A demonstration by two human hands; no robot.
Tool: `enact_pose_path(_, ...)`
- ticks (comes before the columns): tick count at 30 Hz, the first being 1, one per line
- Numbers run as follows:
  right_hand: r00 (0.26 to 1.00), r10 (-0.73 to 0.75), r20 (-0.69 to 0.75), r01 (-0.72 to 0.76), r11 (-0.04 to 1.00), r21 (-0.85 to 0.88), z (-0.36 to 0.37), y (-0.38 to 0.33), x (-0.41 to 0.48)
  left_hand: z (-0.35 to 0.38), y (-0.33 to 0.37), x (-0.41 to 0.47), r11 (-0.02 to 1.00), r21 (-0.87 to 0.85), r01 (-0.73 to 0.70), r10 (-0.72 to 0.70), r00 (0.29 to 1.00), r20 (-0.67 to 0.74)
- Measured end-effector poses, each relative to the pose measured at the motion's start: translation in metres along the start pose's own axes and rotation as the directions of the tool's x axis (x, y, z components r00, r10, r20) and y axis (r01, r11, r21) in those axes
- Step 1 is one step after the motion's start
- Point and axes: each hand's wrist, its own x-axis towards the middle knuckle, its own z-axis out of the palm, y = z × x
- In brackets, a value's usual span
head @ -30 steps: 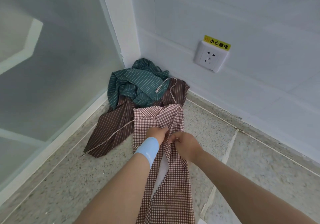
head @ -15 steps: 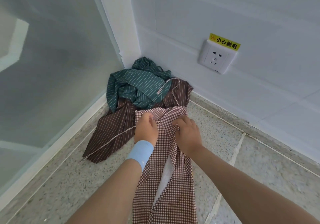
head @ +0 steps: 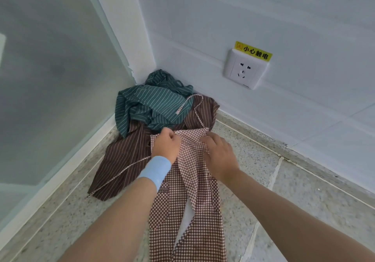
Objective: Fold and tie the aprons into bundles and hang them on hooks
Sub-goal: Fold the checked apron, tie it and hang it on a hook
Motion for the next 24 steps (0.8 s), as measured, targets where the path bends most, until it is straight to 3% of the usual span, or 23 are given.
enact_pose_path(2,0.994,-0.065,0.084,0.072,0.994,-0.083,0.002,-0.003,0.002,-0.017,-0.015,0.007,0.986,0.164,-0.042,0.042,0.999,0.007)
enact_pose_path(4,0.979,-0.085,0.185,0.115,0.98,-0.16,0.006,-0.008,0.004,-0.032,-0.027,0.012,0.906,0.41,-0.101,0.086,0.995,0.054)
enact_pose_path(6,0.961,-0.061,0.27,0.128,0.963,-0.236,0.011,-0.011,0.006,-0.039,-0.036,0.012,0.825,0.549,-0.134,0.13,0.99,0.046)
enact_pose_path(8,0.951,-0.006,0.31,0.098,0.954,-0.282,0.014,-0.013,0.006,-0.038,-0.038,0.0,0.776,0.602,-0.187,0.292,0.953,-0.08)
enact_pose_path(10,0.958,0.034,0.284,0.052,0.956,-0.29,0.013,-0.015,0.002,-0.031,-0.035,-0.023,0.811,0.52,-0.268,0.41,0.895,-0.179)
enact_pose_path(11,0.968,0.039,0.25,0.033,0.96,-0.279,0.012,-0.016,-0.002,-0.024,-0.036,-0.038,0.841,0.453,-0.297,0.404,0.9,-0.16)
enact_pose_path(13,0.987,0.011,0.161,0.028,0.971,-0.238,0.013,-0.02,-0.016,-0.005,-0.041,-0.07,0.881,0.403,-0.246,0.286,0.957,-0.043)
enact_pose_path(15,0.991,-0.044,0.123,0.071,0.972,-0.225,0.019,-0.021,-0.036,0.015,-0.049,-0.099,0.87,0.487,-0.077,0.071,0.997,0.031)
enact_pose_path(18,0.985,-0.108,0.132,0.136,0.962,-0.235,0.037,-0.017,-0.074,0.03,-0.061,-0.121,0.857,0.479,0.188,-0.224,0.975,0.017)
enact_pose_path(24,0.95,-0.097,0.296,0.168,0.96,-0.224,0.051,-0.016,-0.112,0.017,-0.066,-0.125,0.942,0.046,0.333,-0.334,0.942,0.025)
